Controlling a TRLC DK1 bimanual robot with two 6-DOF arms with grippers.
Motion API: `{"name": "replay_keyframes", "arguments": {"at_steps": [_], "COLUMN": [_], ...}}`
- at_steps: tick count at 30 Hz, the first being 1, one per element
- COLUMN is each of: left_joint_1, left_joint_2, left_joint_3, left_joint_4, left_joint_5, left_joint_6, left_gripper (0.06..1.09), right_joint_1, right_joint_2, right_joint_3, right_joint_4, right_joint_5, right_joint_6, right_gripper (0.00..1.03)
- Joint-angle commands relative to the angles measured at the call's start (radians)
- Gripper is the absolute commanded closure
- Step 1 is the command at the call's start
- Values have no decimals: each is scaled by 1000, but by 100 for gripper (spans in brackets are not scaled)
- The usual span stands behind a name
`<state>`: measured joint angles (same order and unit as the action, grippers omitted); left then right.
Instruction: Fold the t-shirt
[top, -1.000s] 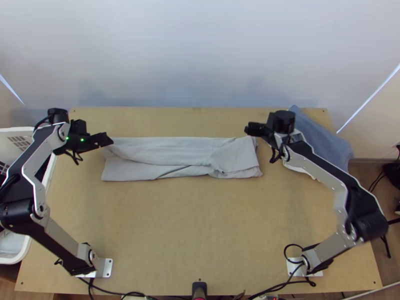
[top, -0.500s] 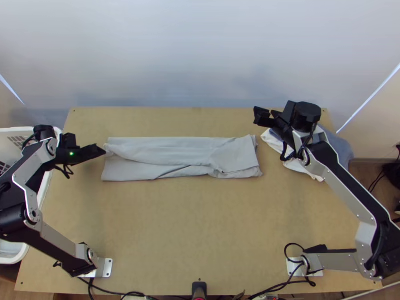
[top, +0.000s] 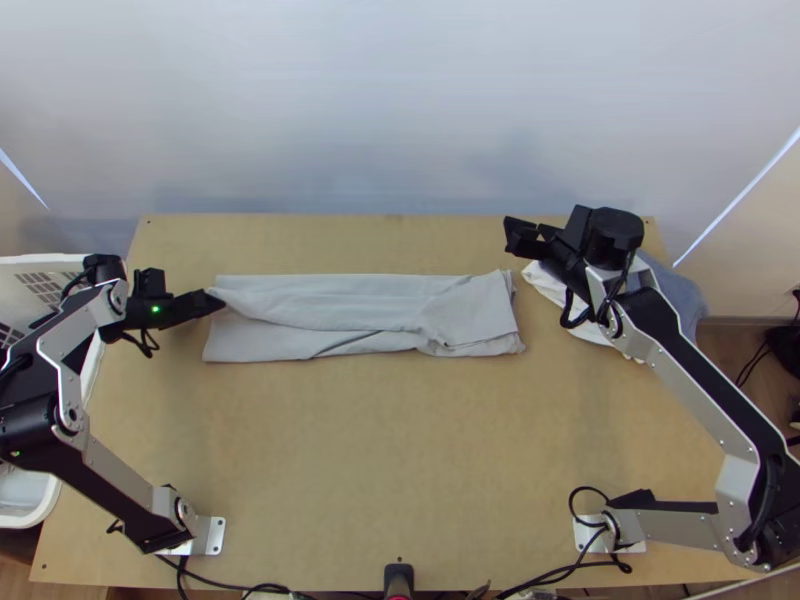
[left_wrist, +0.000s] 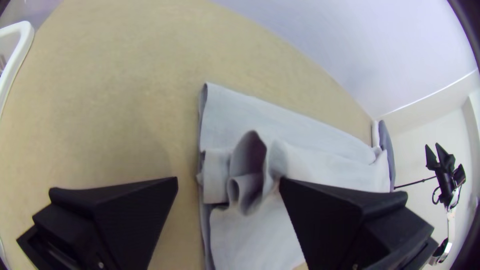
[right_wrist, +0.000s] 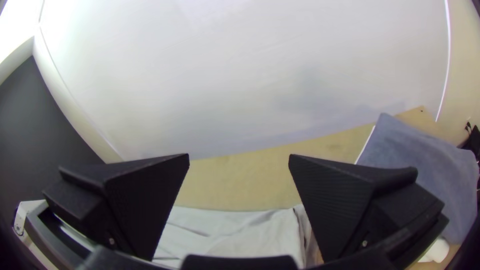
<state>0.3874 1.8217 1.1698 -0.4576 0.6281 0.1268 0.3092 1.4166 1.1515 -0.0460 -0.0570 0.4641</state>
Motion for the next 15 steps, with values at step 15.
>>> {"name": "replay_keyframes", "arguments": {"at_steps": [15], "left_joint_1": [-219], "left_joint_2": [114], "left_joint_3": [56], "left_joint_4": [45], "left_joint_5": [-8], "left_joint_6": [-95], "left_gripper": [11], "right_joint_1": [-16], "right_joint_2": [-10], "right_joint_3": [8], "right_joint_4": [0], "right_joint_5": [2], "right_joint_6": [34], "right_gripper": [10]}}
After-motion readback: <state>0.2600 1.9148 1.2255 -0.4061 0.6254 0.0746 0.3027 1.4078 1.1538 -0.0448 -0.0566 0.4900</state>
